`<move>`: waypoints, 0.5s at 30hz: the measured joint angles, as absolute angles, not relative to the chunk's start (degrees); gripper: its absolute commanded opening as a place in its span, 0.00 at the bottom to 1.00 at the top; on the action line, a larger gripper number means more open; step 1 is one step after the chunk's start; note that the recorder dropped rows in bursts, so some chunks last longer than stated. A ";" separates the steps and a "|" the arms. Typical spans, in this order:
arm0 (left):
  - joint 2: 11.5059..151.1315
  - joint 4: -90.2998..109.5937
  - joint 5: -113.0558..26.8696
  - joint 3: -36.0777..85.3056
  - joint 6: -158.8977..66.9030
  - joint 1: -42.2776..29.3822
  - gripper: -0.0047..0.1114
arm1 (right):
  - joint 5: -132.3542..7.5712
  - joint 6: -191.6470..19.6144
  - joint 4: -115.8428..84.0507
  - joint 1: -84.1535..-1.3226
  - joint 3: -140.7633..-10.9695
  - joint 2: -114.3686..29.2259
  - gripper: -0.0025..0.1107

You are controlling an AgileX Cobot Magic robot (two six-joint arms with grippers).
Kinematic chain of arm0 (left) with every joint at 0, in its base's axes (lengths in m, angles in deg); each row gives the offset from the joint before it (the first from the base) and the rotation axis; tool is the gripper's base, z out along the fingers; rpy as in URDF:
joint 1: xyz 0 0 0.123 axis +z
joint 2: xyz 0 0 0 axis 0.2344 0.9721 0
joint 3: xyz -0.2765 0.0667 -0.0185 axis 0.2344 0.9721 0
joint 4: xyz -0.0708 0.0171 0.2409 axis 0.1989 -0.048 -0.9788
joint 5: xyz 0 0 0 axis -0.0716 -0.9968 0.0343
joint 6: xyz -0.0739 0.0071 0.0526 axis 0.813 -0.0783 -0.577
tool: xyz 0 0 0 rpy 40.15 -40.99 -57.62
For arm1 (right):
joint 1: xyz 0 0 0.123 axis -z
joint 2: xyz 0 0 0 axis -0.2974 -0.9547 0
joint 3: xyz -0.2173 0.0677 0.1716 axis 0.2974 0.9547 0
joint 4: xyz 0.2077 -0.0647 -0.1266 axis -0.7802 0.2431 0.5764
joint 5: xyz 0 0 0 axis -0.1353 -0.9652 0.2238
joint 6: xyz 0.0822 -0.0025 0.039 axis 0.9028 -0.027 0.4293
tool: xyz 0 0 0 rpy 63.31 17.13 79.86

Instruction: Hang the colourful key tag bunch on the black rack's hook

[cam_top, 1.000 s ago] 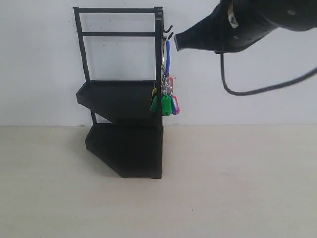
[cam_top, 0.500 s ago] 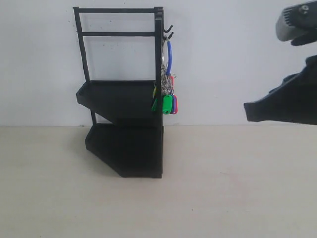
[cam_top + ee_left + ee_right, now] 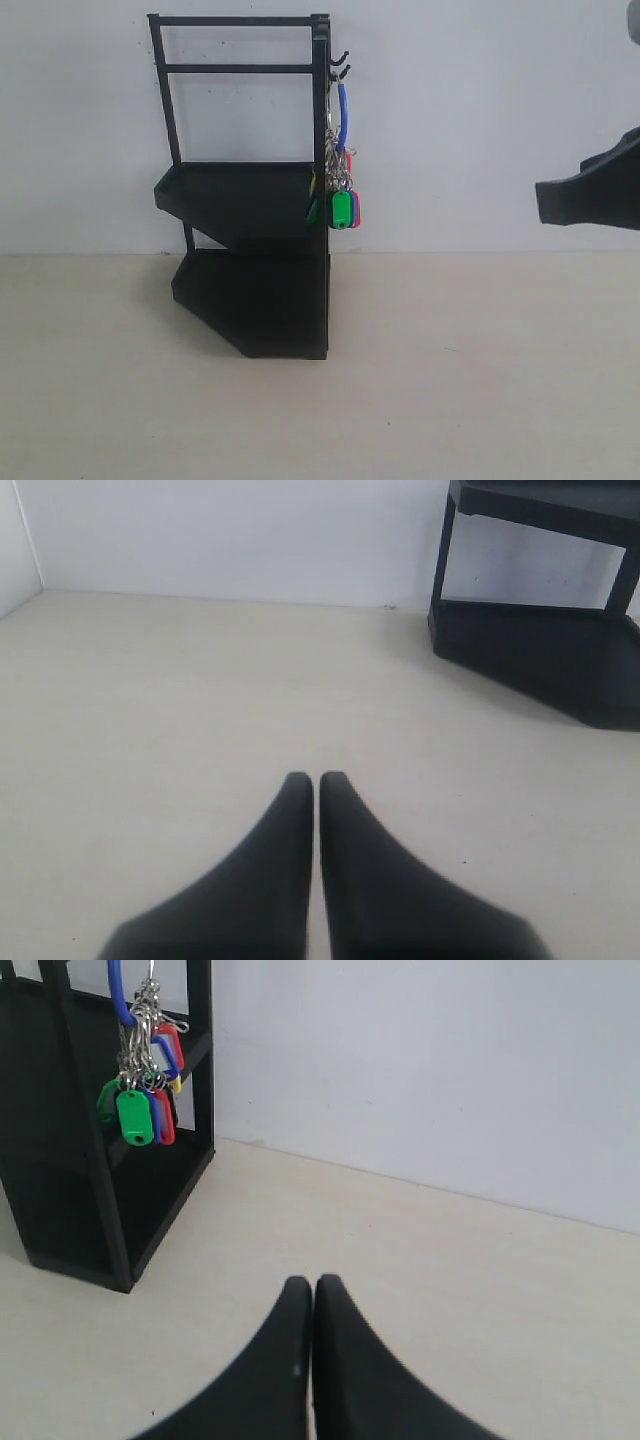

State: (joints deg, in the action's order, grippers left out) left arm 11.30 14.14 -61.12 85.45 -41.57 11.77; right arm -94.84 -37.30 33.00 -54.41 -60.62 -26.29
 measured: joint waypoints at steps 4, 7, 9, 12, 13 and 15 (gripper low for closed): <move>11.30 14.14 -61.12 85.45 -41.57 11.77 0.08 | -94.84 -37.30 33.00 -54.41 -60.54 -25.87 0.02; 11.30 14.14 -61.12 85.45 -41.57 11.77 0.08 | -94.84 -37.30 33.00 -54.41 -60.54 -23.77 0.02; 11.30 14.14 -61.12 85.45 -41.57 11.77 0.08 | -94.98 -37.30 33.00 -54.41 -60.54 -21.55 0.02; 11.30 14.14 -61.12 85.45 -41.57 11.77 0.08 | -95.59 -37.15 32.08 -53.25 -60.54 -17.01 0.02; 11.30 14.14 -61.12 85.45 -41.57 11.77 0.08 | -95.59 -36.85 31.25 -52.34 -60.54 -15.71 0.02; 11.30 14.14 -61.12 85.45 -41.57 11.77 0.08 | -95.59 -36.49 28.41 -48.92 -60.38 -12.46 0.02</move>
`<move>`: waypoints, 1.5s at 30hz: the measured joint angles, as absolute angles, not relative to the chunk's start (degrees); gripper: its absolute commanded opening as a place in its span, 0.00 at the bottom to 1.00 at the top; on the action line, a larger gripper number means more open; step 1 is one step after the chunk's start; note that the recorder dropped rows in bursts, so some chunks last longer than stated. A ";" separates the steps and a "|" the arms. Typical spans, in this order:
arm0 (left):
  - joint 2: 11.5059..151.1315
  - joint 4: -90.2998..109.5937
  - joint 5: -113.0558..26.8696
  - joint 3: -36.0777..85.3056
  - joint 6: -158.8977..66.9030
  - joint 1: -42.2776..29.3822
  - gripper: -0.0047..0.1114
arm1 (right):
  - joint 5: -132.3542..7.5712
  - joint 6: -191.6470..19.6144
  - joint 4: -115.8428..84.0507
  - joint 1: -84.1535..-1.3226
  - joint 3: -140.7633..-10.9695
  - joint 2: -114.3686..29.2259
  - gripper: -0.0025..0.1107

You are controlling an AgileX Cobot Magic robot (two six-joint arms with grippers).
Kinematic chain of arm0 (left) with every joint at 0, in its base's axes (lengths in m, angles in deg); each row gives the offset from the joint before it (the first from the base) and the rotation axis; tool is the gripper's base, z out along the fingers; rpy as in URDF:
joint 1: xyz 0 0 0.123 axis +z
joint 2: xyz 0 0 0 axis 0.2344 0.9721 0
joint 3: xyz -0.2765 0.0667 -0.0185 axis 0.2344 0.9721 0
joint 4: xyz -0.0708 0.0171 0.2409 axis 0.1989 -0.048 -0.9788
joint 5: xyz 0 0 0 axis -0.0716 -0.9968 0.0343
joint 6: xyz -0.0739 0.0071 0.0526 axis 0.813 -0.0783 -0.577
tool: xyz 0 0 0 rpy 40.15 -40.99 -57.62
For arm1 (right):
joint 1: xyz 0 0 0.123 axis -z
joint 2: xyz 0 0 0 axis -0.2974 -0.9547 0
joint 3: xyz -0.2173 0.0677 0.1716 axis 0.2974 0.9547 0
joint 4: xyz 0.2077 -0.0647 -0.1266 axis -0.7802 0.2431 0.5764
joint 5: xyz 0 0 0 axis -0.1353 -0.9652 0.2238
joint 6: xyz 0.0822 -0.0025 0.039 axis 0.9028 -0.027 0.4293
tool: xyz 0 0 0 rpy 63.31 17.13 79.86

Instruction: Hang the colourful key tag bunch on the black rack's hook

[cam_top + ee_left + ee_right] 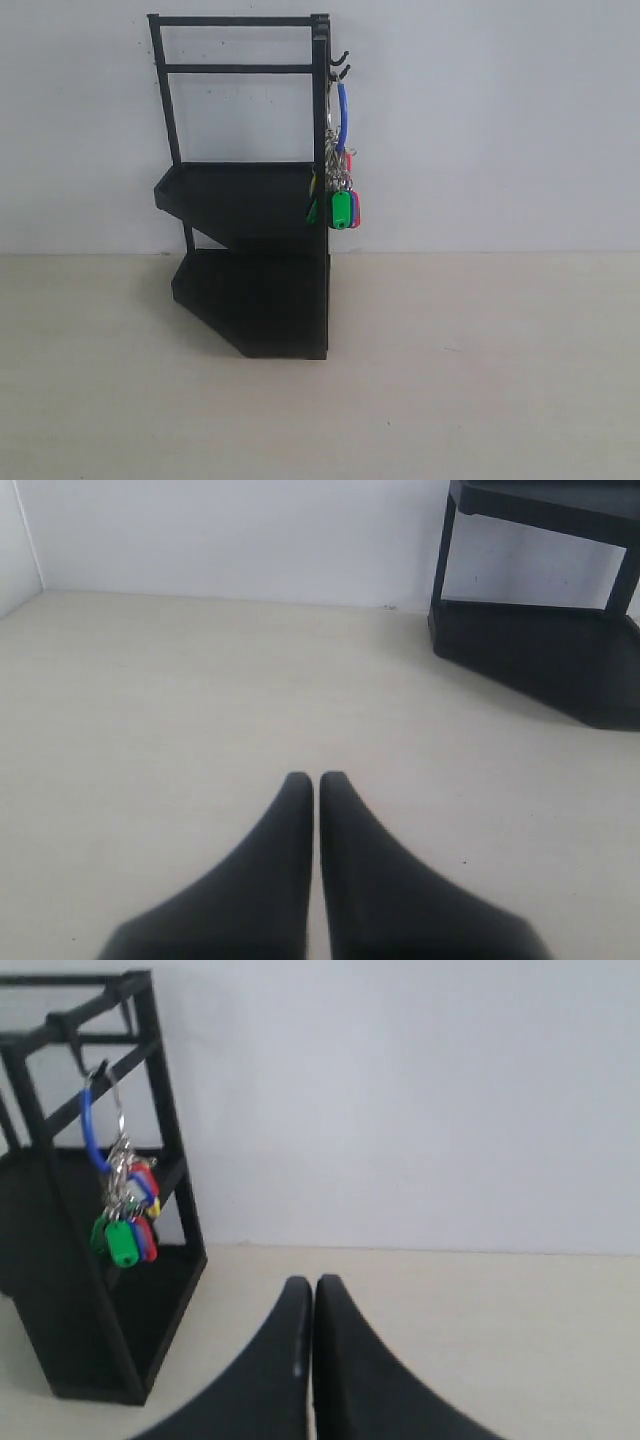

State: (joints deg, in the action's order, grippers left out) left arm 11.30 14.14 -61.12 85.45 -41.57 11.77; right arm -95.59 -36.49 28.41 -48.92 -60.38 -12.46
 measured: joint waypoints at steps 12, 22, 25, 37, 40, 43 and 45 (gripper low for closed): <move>11.30 14.14 -61.12 85.45 -41.57 11.77 0.08 | -86.35 -35.85 17.92 -24.25 -39.93 9.88 0.02; 11.30 14.14 -61.12 85.45 -41.57 11.77 0.08 | -84.02 -38.14 15.61 -24.02 -35.37 14.33 0.02; 11.30 14.14 -61.12 85.45 -41.57 11.77 0.08 | -83.78 -51.30 7.47 -24.02 -35.37 14.33 0.02; 11.30 14.14 -61.12 85.45 -41.57 11.77 0.08 | -82.54 -87.50 -17.85 -24.02 -35.37 14.46 0.02; 11.30 14.14 -61.12 85.45 -41.57 11.77 0.08 | -82.66 -87.51 -17.99 -24.02 -35.35 15.01 0.02; 11.30 14.14 -61.12 85.45 -41.57 11.77 0.08 | -83.32 -86.59 -18.13 -24.02 -34.97 16.66 0.02; 11.30 14.14 -61.12 85.45 -41.57 11.77 0.08 | -83.47 -86.33 -18.13 -24.02 -33.90 18.69 0.02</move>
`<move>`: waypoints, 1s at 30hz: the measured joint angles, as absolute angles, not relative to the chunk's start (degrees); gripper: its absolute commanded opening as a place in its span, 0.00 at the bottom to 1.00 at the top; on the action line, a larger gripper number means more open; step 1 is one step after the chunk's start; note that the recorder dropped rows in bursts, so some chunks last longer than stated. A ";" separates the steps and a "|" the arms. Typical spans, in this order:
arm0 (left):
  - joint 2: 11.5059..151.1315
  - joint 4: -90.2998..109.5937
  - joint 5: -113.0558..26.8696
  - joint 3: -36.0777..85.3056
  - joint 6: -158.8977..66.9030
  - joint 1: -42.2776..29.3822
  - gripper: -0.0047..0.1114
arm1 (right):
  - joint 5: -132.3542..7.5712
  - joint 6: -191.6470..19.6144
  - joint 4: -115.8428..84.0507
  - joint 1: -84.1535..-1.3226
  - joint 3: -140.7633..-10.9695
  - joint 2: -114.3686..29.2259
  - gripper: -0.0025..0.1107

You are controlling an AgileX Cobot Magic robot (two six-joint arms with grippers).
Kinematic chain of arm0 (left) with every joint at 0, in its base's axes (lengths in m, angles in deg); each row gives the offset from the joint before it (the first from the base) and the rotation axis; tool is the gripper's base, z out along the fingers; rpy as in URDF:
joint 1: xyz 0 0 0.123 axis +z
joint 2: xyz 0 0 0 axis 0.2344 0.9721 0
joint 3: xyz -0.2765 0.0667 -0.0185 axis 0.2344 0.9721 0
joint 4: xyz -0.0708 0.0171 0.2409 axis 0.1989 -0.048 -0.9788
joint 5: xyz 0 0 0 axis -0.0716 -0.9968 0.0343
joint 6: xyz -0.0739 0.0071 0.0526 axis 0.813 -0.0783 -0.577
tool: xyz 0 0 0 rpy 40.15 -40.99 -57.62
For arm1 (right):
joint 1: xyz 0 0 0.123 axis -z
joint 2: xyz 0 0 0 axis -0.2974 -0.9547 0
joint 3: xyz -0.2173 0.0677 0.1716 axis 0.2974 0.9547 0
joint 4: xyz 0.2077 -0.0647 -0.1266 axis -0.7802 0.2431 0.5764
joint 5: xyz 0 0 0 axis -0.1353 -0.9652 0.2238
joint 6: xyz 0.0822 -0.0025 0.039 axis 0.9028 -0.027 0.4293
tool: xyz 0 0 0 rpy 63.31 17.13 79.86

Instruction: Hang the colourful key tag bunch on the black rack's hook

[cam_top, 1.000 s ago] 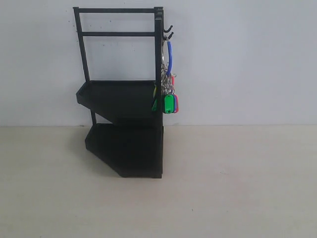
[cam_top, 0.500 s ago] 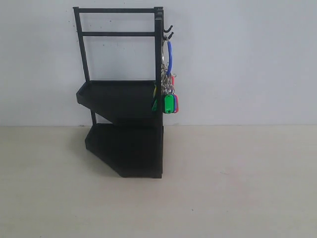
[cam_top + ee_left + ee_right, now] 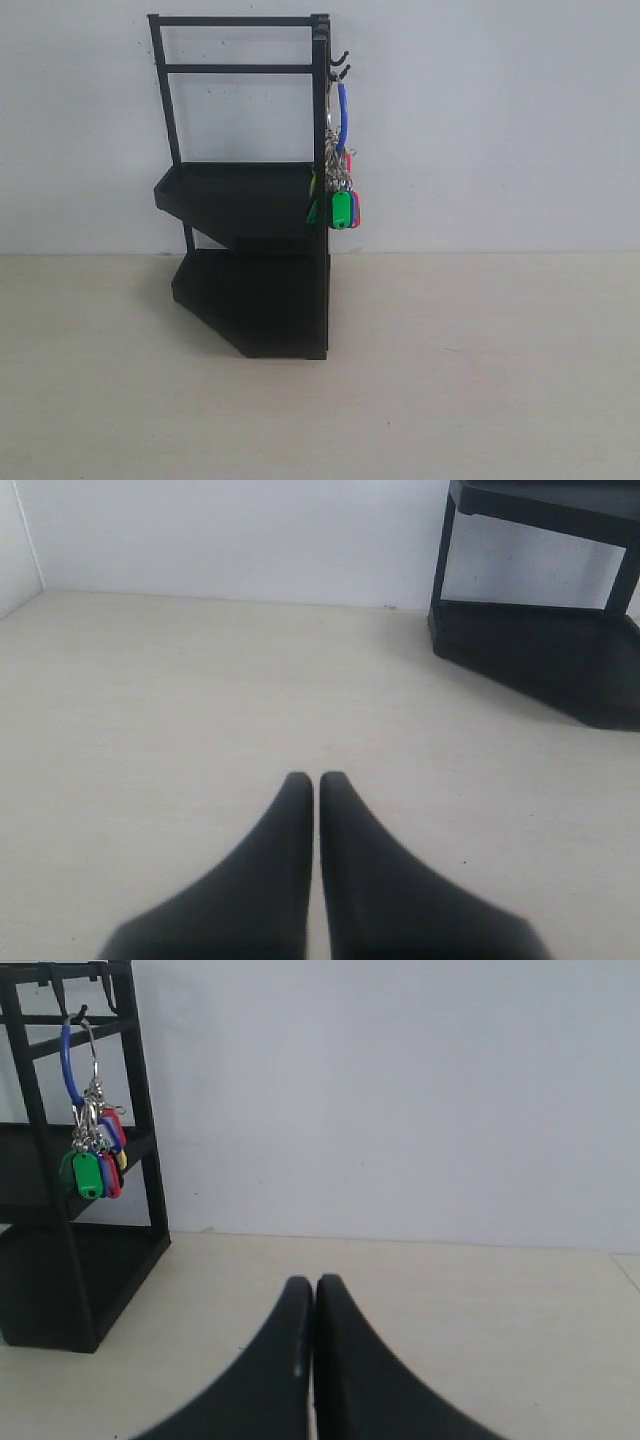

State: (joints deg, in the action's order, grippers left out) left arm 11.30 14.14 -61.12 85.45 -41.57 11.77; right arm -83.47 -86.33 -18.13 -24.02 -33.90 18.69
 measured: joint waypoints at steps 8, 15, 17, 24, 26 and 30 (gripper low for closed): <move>11.30 14.14 -61.12 85.45 -41.57 11.77 0.08 | -80.83 -86.77 -18.22 -24.02 -21.66 28.47 0.02; 11.30 14.14 -61.12 85.45 -41.57 11.77 0.08 | -79.62 -83.67 -18.22 -24.02 -11.89 28.93 0.02; 11.30 14.14 -61.12 85.45 -41.57 11.77 0.08 | -79.62 -83.37 -18.22 -24.02 -11.25 28.93 0.02; 11.30 14.14 -61.12 85.45 -41.57 11.77 0.08 | -82.27 -84.16 -18.03 -21.57 -10.94 28.93 0.02; 11.30 14.14 -61.12 85.45 -41.57 11.77 0.08 | -82.26 -84.27 -17.99 -19.45 -10.96 28.93 0.02; 11.30 14.14 -61.12 85.45 -41.57 11.77 0.08 | -82.37 -84.27 -17.89 -16.45 -10.96 28.93 0.02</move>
